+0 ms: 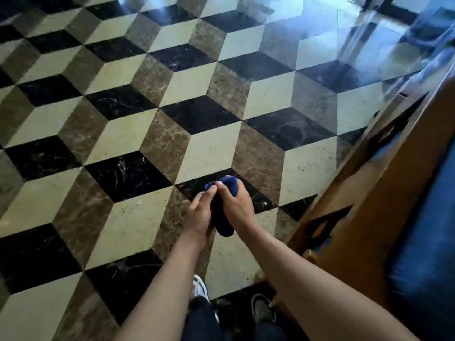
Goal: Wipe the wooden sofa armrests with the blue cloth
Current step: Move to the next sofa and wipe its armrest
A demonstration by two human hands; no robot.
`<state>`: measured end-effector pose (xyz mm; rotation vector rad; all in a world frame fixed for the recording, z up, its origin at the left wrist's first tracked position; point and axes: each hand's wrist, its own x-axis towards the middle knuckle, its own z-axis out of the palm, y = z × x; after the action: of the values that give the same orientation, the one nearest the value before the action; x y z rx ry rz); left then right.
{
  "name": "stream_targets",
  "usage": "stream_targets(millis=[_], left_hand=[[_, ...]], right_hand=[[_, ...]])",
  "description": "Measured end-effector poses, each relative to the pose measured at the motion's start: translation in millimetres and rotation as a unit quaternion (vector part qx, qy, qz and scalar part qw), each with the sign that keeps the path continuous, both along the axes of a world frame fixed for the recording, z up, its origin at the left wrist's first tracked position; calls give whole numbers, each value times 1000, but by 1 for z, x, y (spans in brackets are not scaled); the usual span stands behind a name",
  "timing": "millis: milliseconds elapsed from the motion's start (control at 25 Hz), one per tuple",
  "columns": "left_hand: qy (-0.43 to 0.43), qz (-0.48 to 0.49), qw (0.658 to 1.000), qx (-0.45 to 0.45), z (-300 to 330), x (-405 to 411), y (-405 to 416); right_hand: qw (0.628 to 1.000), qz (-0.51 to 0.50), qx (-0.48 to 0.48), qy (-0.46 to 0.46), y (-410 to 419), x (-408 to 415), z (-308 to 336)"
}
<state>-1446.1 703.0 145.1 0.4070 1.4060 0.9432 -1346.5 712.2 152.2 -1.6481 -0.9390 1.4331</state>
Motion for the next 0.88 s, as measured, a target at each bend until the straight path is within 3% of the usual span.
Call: stream_targets(millis=[200, 400, 480, 600, 720, 880], left_hand=[[-65, -61, 996, 7, 22, -51, 120], [-37, -195, 979, 37, 68, -41, 251], [-46, -249, 966, 39, 86, -13, 301], [-43, -338, 939, 39, 109, 64, 385], [-38, -409, 911, 43, 114, 158, 470], [69, -402, 910, 72, 107, 271, 577]], right_hand=[[1000, 22, -1, -7, 107, -33, 37], [986, -129, -26, 104, 219, 1, 67], [977, -168, -55, 117, 254, 35, 75], [943, -234, -98, 214, 320, 111, 77], [925, -254, -45, 281, 377, 206, 68], [949, -235, 15, 209, 454, 335, 70]])
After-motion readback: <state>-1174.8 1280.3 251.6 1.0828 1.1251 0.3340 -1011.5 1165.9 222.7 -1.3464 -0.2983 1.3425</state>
